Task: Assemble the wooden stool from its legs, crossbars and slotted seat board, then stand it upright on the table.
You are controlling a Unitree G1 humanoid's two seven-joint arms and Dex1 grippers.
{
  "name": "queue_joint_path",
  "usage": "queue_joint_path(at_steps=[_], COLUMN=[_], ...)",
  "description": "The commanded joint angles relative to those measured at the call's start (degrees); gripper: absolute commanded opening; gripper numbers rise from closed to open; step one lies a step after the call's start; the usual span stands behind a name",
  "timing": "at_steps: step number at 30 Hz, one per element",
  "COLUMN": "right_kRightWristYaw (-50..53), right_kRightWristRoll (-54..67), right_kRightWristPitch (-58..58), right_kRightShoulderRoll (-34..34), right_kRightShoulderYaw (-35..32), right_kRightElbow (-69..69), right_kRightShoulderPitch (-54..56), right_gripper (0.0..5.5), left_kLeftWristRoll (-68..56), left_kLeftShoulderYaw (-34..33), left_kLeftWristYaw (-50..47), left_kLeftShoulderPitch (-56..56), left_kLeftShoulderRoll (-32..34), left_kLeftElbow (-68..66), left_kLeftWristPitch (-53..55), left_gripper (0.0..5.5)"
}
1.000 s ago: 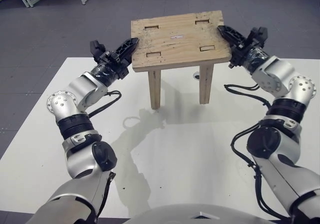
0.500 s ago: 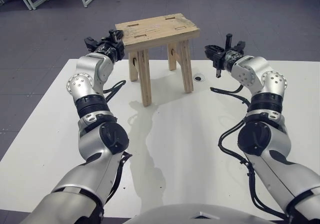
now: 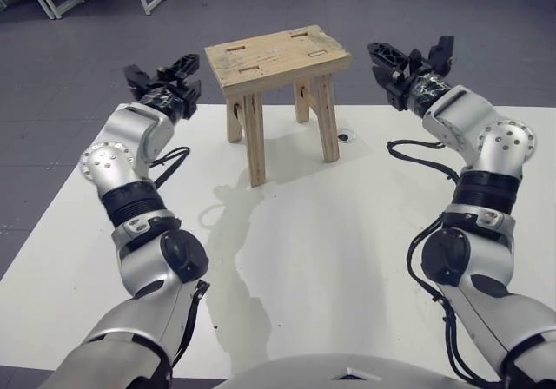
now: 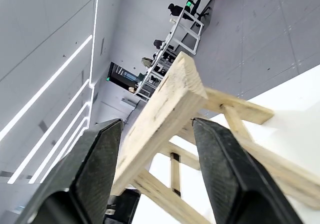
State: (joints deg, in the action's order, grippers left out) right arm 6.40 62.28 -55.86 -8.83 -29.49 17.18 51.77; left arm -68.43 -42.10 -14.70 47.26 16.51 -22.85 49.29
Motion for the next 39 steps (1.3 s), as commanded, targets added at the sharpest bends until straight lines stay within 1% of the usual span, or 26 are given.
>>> queue_joint_path(at_steps=[1, 3, 5, 7, 8, 11, 13, 16, 18, 21, 23, 25, 27, 28, 29, 31, 33, 34, 36, 39], right_kRightWristYaw=[0.13, 0.47, -0.45, -2.29, -2.62, -3.49, -4.0, -3.94, -3.82, -3.67, -3.82, -4.31, -5.71, -8.55, -10.88, -13.31, -12.77, -12.45, -11.27, -7.77], right_kRightWristRoll=[-1.51, -0.95, -1.88, -3.81, -4.13, -5.17, -5.12, -5.18, -5.09, -4.79, -4.85, -5.43, -6.87, -9.89, -12.43, -19.76, -24.88, -28.09, -34.07, -46.32], right_kRightWristPitch=[-0.63, -0.45, -0.13, 0.26, 0.41, 1.18, 1.38, 2.01, 2.25, 2.43, 2.4, 2.57, 3.35, 5.69, 7.77, 14.39, 18.62, 20.8, 24.51, 31.09], right_kRightShoulderRoll=[0.81, 1.69, 1.85, 1.49, 1.66, 2.64, 2.82, 3.17, 3.36, 3.14, 3.03, 3.03, 2.49, 0.84, -0.46, -2.19, -2.16, -2.63, -3.32, -5.17], right_kRightShoulderYaw=[3.16, 3.42, 5.14, 8.25, 9.15, 12.0, 13.12, 13.69, 13.87, 13.6, 13.77, 14.46, 16.13, 18.71, 20.78, 24.56, 26.3, 27.66, 30.23, 34.68], right_kRightElbow=[-8.44, -11.6, -15.59, -19.65, -21.08, -24.68, -26.67, -27.64, -27.87, -28.39, -28.76, -29.39, -30.68, -32.6, -34.33, -37.32, -37.98, -38.02, -38.39, -38.49], right_kRightShoulderPitch=[-5.62, -8.09, -11.55, -15.16, -16.45, -19.77, -21.6, -22.85, -23.24, -23.75, -24.33, -25.81, -27.82, -29.42, -30.73, -32.67, -33.91, -34.97, -37.27, -41.19], right_gripper=[2.56, 2.56, 2.56, 2.56, 2.56, 2.56, 2.56, 2.56, 2.56, 2.56, 2.56, 2.56, 2.56, 2.56, 2.56, 2.56, 2.56, 2.56, 2.56, 2.56], left_kLeftWristRoll=[8.24, 15.82, 22.96, 31.12, 33.76, 41.7, 44.59, 51.7, 54.03, 54.11, 52.66, 50.11, 47.17, 45.78, 44.96, 44.37, 45.86, 48.8, 52.8, 57.93], left_kLeftShoulderYaw=[7.66, 13.58, 19.39, 24.99, 26.52, 29.7, 30.44, 34.72, 35.87, 34.16, 31.89, 29.01, 26.81, 26.21, 26.03, 27.44, 30.54, 33.95, 38.34, 43.52], left_kLeftWristYaw=[1.28, 6.91, 13.01, 19.49, 22.1, 28.7, 30.32, 28.04, 27.84, 29.33, 30.29, 31.7, 32.4, 32.27, 31.84, 28.73, 25.67, 24.19, 20.09, 15.91], left_kLeftShoulderPitch=[-6.96, -3.95, 3.46, 13.02, 17.17, 27.19, 28.95, 22.97, 18.53, 17.42, 20.72, 24.5, 24.43, 21.91, 18.61, 1.95, -14.34, -22.22, -33.27, -40.21], left_kLeftShoulderRoll=[3.61, 5.99, 6.37, 5.96, 5.39, 3.74, 2.18, 0.79, -0.13, -0.71, 0.27, 1.18, 1.57, 1.5, 1.42, -0.47, -3.32, -4.53, -7.54, -11.01], left_kLeftElbow=[16.35, 19.89, 16.98, 8.5, 3.57, -18.54, -32.34, -45.75, -49.22, -49.61, -45.68, -38.02, -25.85, -18.04, -10.93, 8.5, 22.49, 28.2, 36.23, 41.8], left_kLeftWristPitch=[-1.19, -7.81, -15.83, -26.14, -30.34, -43.02, -45.34, -40.81, -36.74, -37.76, -42.58, -46.44, -47.1, -45.94, -44.45, -38.19, -34.4, -34.75, -34.78, -35.61], left_gripper=[2.68, 2.68, 2.68, 2.68, 2.68, 2.68, 2.68, 2.68, 2.68, 2.68, 2.68, 2.68, 2.68, 2.68, 2.68, 2.68, 2.68, 2.68, 2.68, 2.68])
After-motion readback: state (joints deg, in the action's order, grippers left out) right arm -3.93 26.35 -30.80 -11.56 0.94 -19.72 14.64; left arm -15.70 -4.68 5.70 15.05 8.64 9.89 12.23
